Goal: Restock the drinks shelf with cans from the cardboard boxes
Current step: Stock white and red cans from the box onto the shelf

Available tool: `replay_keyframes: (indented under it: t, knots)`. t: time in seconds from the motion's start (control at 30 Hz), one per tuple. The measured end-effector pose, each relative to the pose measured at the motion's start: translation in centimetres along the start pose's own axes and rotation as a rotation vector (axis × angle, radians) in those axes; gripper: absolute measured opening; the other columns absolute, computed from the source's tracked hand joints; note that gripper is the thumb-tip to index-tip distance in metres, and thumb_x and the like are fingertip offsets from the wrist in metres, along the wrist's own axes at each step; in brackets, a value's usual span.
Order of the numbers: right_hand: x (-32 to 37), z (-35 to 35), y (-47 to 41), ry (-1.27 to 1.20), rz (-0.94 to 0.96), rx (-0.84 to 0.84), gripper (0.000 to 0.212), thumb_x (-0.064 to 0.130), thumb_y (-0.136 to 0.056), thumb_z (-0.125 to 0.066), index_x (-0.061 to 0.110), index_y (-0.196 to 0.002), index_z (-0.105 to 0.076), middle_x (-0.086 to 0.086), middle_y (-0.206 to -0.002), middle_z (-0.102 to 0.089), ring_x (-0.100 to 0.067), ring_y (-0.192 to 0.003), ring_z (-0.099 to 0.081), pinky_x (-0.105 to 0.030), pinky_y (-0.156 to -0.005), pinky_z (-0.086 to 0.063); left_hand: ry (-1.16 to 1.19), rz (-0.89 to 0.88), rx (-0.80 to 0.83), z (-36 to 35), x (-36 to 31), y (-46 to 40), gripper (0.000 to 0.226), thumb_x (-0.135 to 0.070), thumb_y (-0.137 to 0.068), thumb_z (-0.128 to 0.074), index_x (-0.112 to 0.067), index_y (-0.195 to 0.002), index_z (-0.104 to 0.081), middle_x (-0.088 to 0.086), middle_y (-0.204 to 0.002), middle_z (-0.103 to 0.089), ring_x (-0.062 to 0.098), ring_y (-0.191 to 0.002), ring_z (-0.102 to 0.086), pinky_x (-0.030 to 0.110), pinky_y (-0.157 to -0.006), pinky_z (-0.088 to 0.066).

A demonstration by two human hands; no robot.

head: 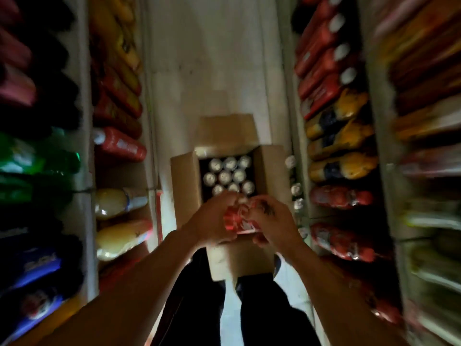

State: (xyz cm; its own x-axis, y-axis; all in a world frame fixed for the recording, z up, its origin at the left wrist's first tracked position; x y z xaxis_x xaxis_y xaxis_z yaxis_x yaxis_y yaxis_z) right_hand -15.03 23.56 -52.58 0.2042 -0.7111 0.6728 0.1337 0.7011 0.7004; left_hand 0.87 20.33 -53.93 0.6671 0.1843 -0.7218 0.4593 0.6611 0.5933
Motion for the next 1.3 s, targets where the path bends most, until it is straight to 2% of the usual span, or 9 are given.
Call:
replay_keyframes:
  t: [0.07, 0.17, 0.37, 0.5, 0.7, 0.77, 1.03, 1.17, 1.3]
  knots:
    - [7.0, 5.0, 4.8, -0.037, 0.099, -0.064, 0.022, 0.038, -0.073, -0.071, 0.029, -0.093, -0.069, 0.007, -0.083, -0.072, -0.005, -0.074, -0.069, -0.018, -0.062, -0.052, -0.042, -0.119, -0.008, 2.9, -7.7, 1.6, 0.071, -0.024, -0.062, -0.088, -0.025, -0.127, -0.059, -0.009, -0.115, -0.068, 0.007, -0.106, -0.065, 0.028, -0.091, -0.051]
    - [14.9, 11.2, 11.3, -0.044, 0.171, -0.106, 0.031, 0.048, -0.064, -0.067, 0.037, -0.092, -0.067, 0.004, -0.077, -0.071, 0.004, -0.050, -0.061, -0.008, -0.045, -0.041, -0.075, -0.249, 0.012, 6.0, -18.8, 4.3, 0.061, -0.032, -0.062, -0.087, -0.033, -0.117, -0.060, -0.024, -0.102, -0.066, -0.016, -0.094, -0.060, 0.022, -0.083, -0.050]
    - [27.6, 23.2, 28.2, -0.097, 0.394, -0.382, 0.051, 0.040, -0.057, -0.082, 0.038, -0.105, -0.064, 0.011, -0.094, -0.073, -0.008, -0.084, -0.071, -0.031, -0.071, -0.058, -0.024, -0.569, -0.070, 10.1, -41.2, 12.7, 0.063, -0.029, -0.053, -0.090, -0.048, -0.104, -0.059, -0.013, -0.100, -0.069, 0.001, -0.093, -0.067, 0.024, -0.081, -0.053]
    - [30.4, 28.2, 37.2, -0.139, 0.523, -0.627, 0.069, 0.028, -0.053, -0.097, 0.039, -0.109, -0.058, 0.035, -0.098, -0.068, 0.012, -0.091, -0.066, -0.008, -0.078, -0.049, 0.049, -0.748, -0.016, 9.5, -52.4, 16.8, 0.063, -0.009, -0.059, -0.088, -0.026, -0.116, -0.065, 0.003, -0.109, -0.073, 0.021, -0.103, -0.070, 0.049, -0.087, -0.056]
    - [29.9, 35.5, 46.3, -0.172, 0.576, -1.014, 0.053, 0.043, -0.059, -0.091, 0.047, -0.100, -0.058, 0.031, -0.091, -0.071, 0.017, -0.089, -0.063, -0.007, -0.077, -0.049, -0.018, -0.995, 0.068, 4.2, -65.1, 21.9, 0.051, -0.019, -0.061, -0.085, -0.034, -0.106, -0.065, -0.007, -0.097, -0.074, 0.004, -0.092, -0.069, 0.031, -0.082, -0.056]
    - [28.8, 37.2, 47.4, -0.192, 0.556, -1.052, 0.060, 0.052, -0.058, -0.088, 0.039, -0.110, -0.062, 0.017, -0.097, -0.074, 0.010, -0.091, -0.066, -0.018, -0.082, -0.055, -0.003, -1.011, 0.111, 2.4, -66.6, 21.7, 0.061, -0.031, -0.062, -0.085, -0.034, -0.118, -0.062, -0.007, -0.110, -0.072, 0.010, -0.104, -0.068, 0.038, -0.090, -0.056]
    - [22.1, 42.8, 49.7, -0.159, 0.420, -1.225, 0.047, 0.021, -0.066, -0.090, 0.029, -0.103, -0.064, 0.023, -0.076, -0.065, 0.018, -0.068, -0.062, -0.003, -0.061, -0.044, -0.233, -1.041, 0.282, -6.6, -68.4, 20.3, 0.065, -0.044, -0.064, -0.077, -0.053, -0.120, -0.046, -0.013, -0.111, -0.068, 0.006, -0.103, -0.067, 0.032, -0.088, -0.057]
    - [19.2, 44.3, 48.9, -0.164, 0.364, -1.211, 0.054, 0.033, -0.058, -0.093, 0.041, -0.103, -0.065, 0.016, -0.083, -0.073, 0.008, -0.077, -0.068, -0.025, -0.072, -0.058, -0.322, -0.998, 0.341, -9.1, -68.1, 19.4, 0.056, -0.041, -0.070, -0.076, -0.051, -0.117, -0.046, -0.010, -0.117, -0.067, 0.006, -0.109, -0.064, 0.031, -0.092, -0.054]
    - [17.9, 45.1, 48.7, -0.217, 0.364, -1.199, 0.052, 0.017, -0.065, -0.091, 0.029, -0.108, -0.064, 0.022, -0.084, -0.066, 0.021, -0.072, -0.061, -0.006, -0.065, -0.046, -0.455, -0.960, 0.362, -10.3, -67.7, 18.5, 0.062, -0.043, -0.077, -0.068, -0.038, -0.134, -0.043, -0.010, -0.129, -0.062, 0.008, -0.119, -0.059, 0.032, -0.098, -0.050]
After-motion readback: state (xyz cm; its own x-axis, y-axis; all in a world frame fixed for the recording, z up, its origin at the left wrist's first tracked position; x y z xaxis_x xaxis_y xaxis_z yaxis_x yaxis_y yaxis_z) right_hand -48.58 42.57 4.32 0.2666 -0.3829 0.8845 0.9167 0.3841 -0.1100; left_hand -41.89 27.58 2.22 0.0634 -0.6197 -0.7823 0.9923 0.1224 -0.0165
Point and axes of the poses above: each hand's wrist, its own y-axis away from the middle knuckle, its own z-axis out of the back of the hand, x = y × z, the point moved 5 cm from there along -y, towards the middle knuckle
